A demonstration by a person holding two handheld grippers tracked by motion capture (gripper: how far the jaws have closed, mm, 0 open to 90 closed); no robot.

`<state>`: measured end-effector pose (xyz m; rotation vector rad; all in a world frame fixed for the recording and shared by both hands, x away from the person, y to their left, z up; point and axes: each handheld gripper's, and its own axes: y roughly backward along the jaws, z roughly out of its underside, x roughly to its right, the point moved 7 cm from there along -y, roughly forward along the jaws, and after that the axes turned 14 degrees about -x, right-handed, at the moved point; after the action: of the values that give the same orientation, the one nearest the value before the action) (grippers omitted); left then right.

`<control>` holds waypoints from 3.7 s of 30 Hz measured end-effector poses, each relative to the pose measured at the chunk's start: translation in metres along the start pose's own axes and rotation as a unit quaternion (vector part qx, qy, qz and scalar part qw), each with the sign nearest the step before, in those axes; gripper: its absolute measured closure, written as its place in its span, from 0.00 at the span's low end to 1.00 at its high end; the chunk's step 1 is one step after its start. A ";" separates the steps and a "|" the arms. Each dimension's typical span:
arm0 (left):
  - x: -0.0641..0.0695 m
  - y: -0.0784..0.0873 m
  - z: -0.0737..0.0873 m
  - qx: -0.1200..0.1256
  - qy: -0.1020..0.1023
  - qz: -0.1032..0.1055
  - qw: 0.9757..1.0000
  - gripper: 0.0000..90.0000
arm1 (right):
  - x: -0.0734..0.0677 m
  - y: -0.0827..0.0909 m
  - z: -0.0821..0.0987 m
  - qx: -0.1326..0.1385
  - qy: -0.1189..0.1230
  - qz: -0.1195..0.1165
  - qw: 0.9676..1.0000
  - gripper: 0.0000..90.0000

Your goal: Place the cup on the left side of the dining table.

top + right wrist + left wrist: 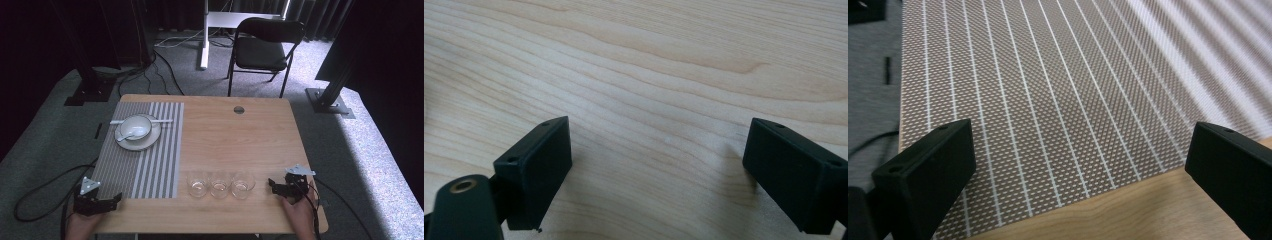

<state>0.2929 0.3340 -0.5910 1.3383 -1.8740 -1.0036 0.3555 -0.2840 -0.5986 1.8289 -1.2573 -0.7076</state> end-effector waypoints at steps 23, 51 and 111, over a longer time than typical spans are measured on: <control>-0.009 0.005 0.013 -0.018 -0.026 0.013 0.999 0.00 | 0.000 0.000 0.000 0.000 0.000 0.000 1.000 0.13; 0.008 0.011 0.006 -0.013 -0.081 0.036 0.996 0.00 | 0.000 0.000 0.000 0.000 0.000 0.000 1.000 0.13; 0.091 0.003 -0.036 0.003 -0.203 0.098 0.974 0.02 | 0.000 0.000 0.000 0.000 0.000 0.000 1.000 0.13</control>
<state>0.2941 0.2399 -0.5646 0.9759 -2.2573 -1.2368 0.3554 -0.2840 -0.5987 1.8290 -1.2575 -0.7073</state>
